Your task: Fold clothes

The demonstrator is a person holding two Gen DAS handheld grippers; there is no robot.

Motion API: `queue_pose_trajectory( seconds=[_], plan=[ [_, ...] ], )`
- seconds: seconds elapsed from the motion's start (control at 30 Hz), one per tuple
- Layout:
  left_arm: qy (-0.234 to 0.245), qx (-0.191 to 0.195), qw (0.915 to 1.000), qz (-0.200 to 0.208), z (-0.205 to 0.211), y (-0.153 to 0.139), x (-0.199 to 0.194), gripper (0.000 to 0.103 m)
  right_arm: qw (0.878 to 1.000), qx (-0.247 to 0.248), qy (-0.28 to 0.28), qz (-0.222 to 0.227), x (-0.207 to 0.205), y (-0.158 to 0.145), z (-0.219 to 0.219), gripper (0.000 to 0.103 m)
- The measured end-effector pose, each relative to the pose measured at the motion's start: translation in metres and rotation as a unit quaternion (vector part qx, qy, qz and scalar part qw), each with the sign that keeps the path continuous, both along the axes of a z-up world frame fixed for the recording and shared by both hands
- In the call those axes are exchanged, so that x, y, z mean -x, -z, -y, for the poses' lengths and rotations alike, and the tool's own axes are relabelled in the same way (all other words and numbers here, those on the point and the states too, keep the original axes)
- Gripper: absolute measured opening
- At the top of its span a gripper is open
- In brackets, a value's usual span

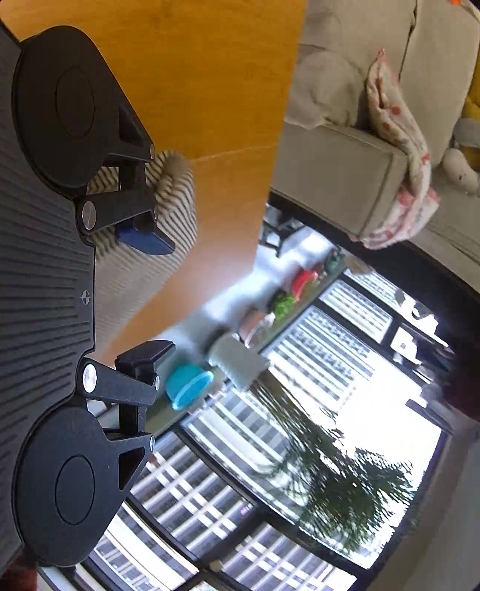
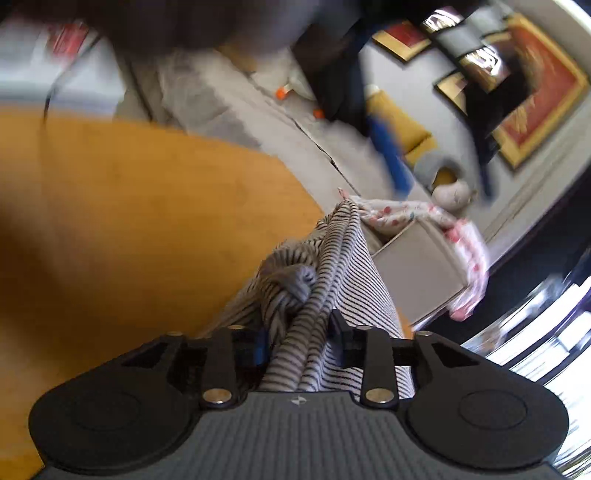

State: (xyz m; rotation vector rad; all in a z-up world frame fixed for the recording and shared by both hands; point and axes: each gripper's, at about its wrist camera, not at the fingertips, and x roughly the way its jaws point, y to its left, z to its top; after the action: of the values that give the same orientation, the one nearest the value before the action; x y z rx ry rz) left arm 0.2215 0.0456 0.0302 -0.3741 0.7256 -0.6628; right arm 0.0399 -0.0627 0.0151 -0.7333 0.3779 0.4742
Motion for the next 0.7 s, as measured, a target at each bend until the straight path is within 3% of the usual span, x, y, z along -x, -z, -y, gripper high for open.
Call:
queue_pose_trajectory(
  seconds=[0.03,0.07,0.1,0.13,0.23,0.27,0.33,0.4,0.43,0.5,0.57,0.7],
  plan=[
    [-0.010,-0.009,0.9999,-0.010,-0.003,0.009,-0.005,0.044,0.999,-0.030,-0.010,-0.019,0.003,-0.010,0.012,0.060],
    [-0.022,-0.012,0.9995,-0.020,-0.008,0.016,-0.009,0.031,0.998,-0.047,-0.018,-0.027,0.010,-0.016,0.023,0.066],
    [-0.028,0.003,0.9992,-0.027,-0.015,0.019,-0.009,0.031,0.997,-0.059,-0.024,-0.031,0.019,-0.020,0.035,0.067],
    [-0.031,0.025,0.9987,-0.032,-0.023,0.019,-0.007,0.034,0.998,-0.055,-0.025,-0.030,0.025,-0.020,0.043,0.067],
    [-0.043,0.043,0.9981,-0.012,-0.040,0.006,0.011,0.062,1.000,-0.004,-0.010,-0.011,0.030,0.000,0.054,0.067],
    [-0.050,0.035,0.9981,-0.005,-0.045,0.002,0.018,0.071,1.000,0.006,-0.003,-0.012,0.028,0.006,0.055,0.058],
    [-0.059,0.021,0.9980,0.002,-0.051,-0.002,0.029,0.077,1.000,0.009,0.008,-0.022,0.023,0.014,0.055,0.043],
    [-0.053,0.015,0.9985,-0.006,-0.053,0.002,0.036,0.077,0.998,-0.033,0.005,-0.043,0.024,0.003,0.058,0.032],
    [-0.047,0.010,0.9988,-0.011,-0.053,0.005,0.038,0.074,0.996,-0.068,0.007,-0.059,0.027,-0.009,0.061,0.024],
    [-0.032,0.002,0.9992,-0.026,-0.049,0.015,0.040,0.057,0.985,-0.146,0.019,-0.089,0.020,-0.038,0.077,0.019],
    [-0.011,0.003,0.9988,-0.047,-0.041,0.028,0.041,0.030,0.967,-0.225,0.028,-0.115,0.009,-0.064,0.095,0.018],
    [0.029,0.003,0.9977,-0.061,-0.013,0.049,0.042,0.029,0.924,-0.343,0.033,-0.165,-0.019,-0.086,0.117,0.015]
  ],
)
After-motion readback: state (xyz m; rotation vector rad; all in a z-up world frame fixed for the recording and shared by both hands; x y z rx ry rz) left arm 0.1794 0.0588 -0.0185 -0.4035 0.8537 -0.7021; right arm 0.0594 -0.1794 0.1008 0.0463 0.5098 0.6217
